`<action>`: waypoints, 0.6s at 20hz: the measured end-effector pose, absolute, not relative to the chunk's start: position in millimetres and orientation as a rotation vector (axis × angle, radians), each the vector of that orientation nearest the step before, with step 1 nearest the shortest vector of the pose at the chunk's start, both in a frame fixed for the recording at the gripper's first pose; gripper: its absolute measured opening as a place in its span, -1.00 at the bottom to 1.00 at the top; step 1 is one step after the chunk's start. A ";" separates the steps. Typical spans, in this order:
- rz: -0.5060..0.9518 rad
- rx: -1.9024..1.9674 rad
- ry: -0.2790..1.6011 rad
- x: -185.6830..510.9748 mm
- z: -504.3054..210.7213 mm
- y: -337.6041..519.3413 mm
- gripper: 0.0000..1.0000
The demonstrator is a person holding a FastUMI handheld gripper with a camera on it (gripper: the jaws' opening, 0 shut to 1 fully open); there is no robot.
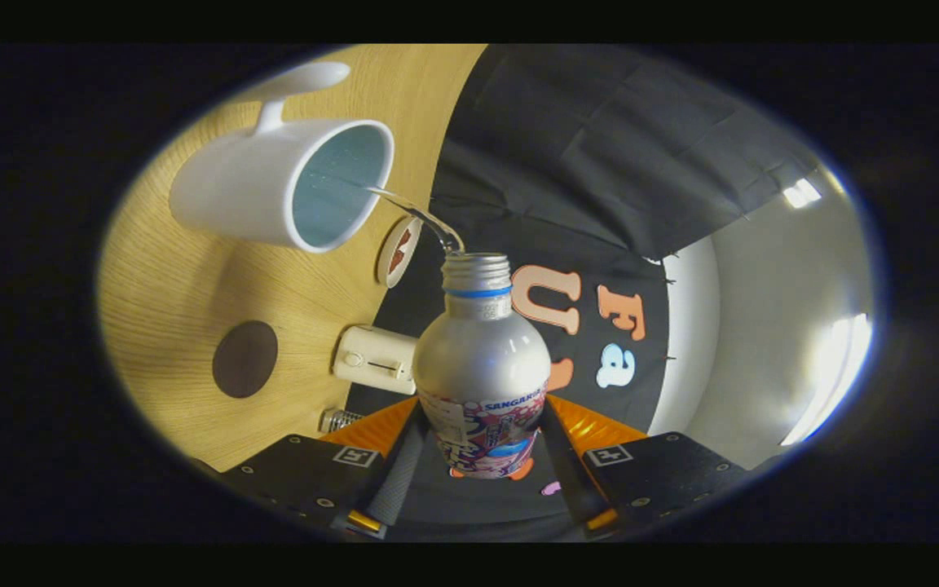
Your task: Take the bottle from table, then pour the juice into the cup, finally place the bottle on the coaster
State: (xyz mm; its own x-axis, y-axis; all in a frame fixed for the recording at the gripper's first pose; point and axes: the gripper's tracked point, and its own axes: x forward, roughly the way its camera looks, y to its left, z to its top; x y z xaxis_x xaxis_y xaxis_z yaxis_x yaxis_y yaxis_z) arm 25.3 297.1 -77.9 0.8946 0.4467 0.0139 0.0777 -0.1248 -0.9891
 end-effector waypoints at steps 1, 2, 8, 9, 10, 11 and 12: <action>0.331 -1.684 -0.412 25.9 -77.2 296.9 0.54; 0.332 -1.687 -0.416 25.6 -77.6 297.3 0.54; 0.336 -1.712 -0.442 27.3 -75.3 298.8 0.54; 0.336 -1.716 -0.446 28.0 -74.9 299.4 0.54; 0.335 -1.719 -0.449 28.8 -74.4 299.5 0.54; 0.336 -1.722 -0.452 28.3 -74.4 299.3 0.54; 0.336 -1.726 -0.455 29.0 -74.0 299.7 0.54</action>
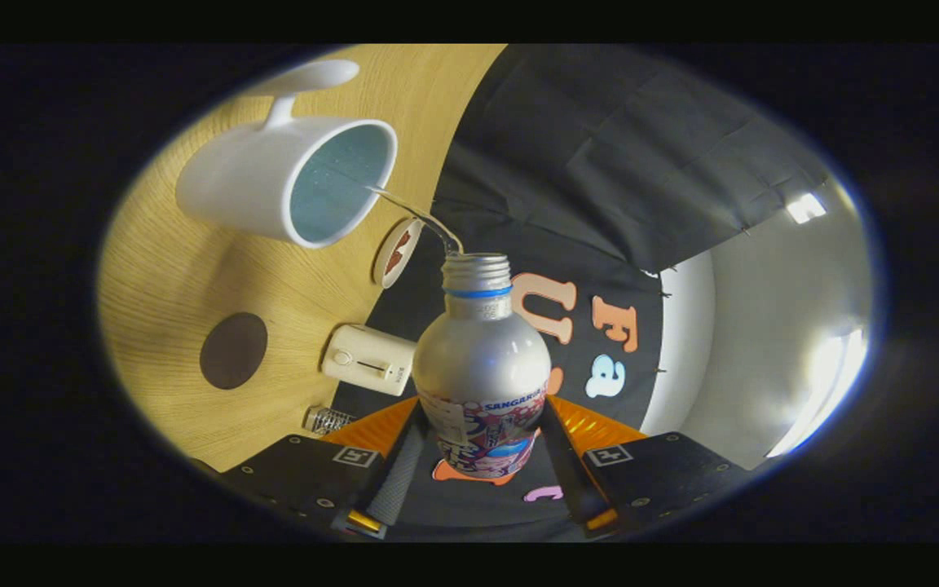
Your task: Take the bottle from table, then pour the juice into the cup, finally place the bottle on the coaster
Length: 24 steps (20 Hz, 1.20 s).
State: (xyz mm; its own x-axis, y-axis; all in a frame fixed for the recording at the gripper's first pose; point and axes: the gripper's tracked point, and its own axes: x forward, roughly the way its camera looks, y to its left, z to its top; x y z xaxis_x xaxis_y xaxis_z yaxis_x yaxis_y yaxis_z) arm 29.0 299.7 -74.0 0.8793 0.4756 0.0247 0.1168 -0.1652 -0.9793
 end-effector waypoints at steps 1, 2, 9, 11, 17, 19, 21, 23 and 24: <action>0.332 -1.730 -0.460 29.0 -73.3 299.7 0.54; 0.331 -1.734 -0.467 28.0 -73.3 300.0 0.54; 0.336 -1.759 -0.505 29.6 -70.3 303.2 0.54; 0.336 -1.764 -0.511 29.3 -70.3 303.1 0.54; 0.341 -1.784 -0.526 29.0 -69.7 304.7 0.54; 0.344 -1.789 -0.527 27.2 -70.4 305.1 0.54; 0.349 -1.794 -0.529 25.6 -70.9 306.0 0.54; 0.358 -1.798 -0.527 24.5 -73.7 305.6 0.54; 0.362 -1.801 -0.528 24.1 -74.5 307.2 0.54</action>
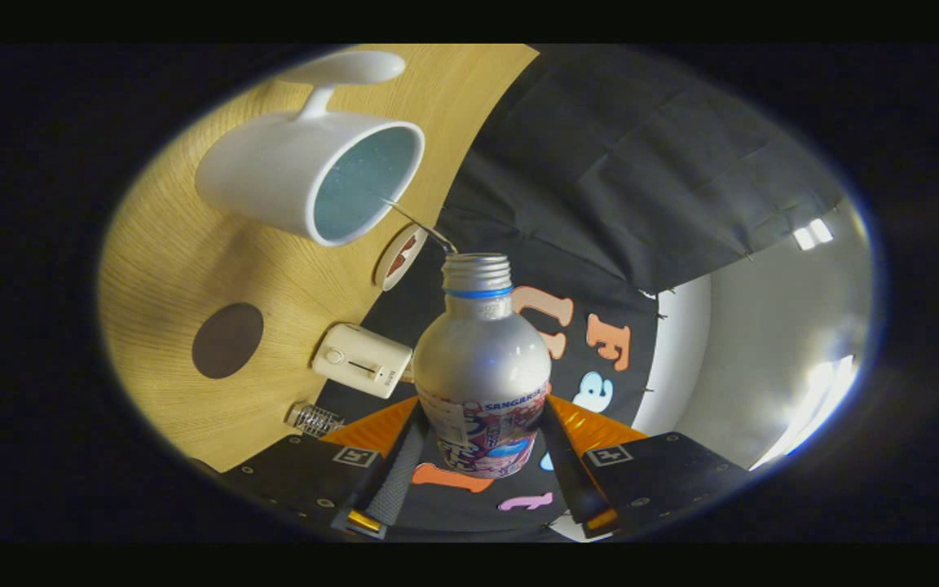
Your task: Take the bottle from table, then pour the juice into the cup, finally place the bottle on the coaster
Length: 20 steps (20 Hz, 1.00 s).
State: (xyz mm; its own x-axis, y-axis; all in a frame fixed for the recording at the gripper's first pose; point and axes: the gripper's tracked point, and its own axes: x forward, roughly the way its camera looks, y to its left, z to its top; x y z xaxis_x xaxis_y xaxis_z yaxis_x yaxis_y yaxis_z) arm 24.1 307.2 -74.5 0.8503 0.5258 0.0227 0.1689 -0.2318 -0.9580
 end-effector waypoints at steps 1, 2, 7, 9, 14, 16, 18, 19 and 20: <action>0.366 -1.800 -0.525 23.1 -75.9 307.1 0.54; 0.368 -1.798 -0.520 24.6 -79.2 307.6 0.54; 0.402 -1.780 -0.518 14.9 -89.4 312.3 0.54; 0.413 -1.769 -0.503 13.7 -96.8 310.7 0.54; 0.459 -1.612 -0.380 9.5 -116.3 304.3 0.55; 0.500 -1.495 -0.283 4.0 -131.0 301.8 0.55; 0.526 -1.368 -0.209 3.4 -133.9 301.7 0.55; 0.520 -1.308 -0.187 4.3 -130.2 300.5 0.55; 0.516 -1.243 -0.164 6.4 -125.6 298.5 0.55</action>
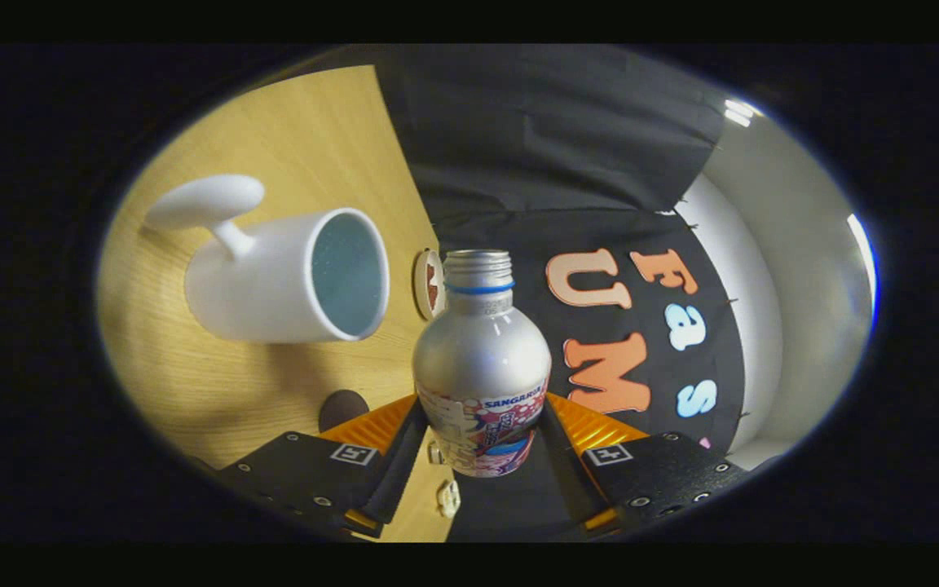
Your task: Take the bottle from table, then pour the juice into the cup, finally place the bottle on the coaster
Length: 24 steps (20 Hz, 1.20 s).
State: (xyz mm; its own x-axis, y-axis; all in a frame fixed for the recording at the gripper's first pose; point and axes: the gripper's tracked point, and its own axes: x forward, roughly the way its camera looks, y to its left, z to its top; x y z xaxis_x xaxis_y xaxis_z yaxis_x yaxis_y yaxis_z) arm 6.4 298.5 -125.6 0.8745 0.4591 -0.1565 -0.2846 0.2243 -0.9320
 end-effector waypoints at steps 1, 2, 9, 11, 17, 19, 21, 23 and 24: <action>0.517 -1.173 -0.146 8.5 -122.5 298.0 0.56; 0.512 -1.098 -0.128 11.2 -119.6 297.2 0.56; 0.452 -0.687 -0.012 38.3 -97.7 274.3 0.56; 0.437 -0.553 0.013 47.4 -92.1 264.4 0.56; 0.459 -0.205 0.125 71.7 -97.8 254.5 0.56; 0.455 -0.113 0.170 78.5 -107.3 251.3 0.56; 0.456 -0.033 0.211 82.1 -118.4 251.3 0.55; 0.454 0.022 0.260 86.5 -134.7 248.3 0.56; 0.452 0.041 0.280 88.3 -140.7 248.5 0.56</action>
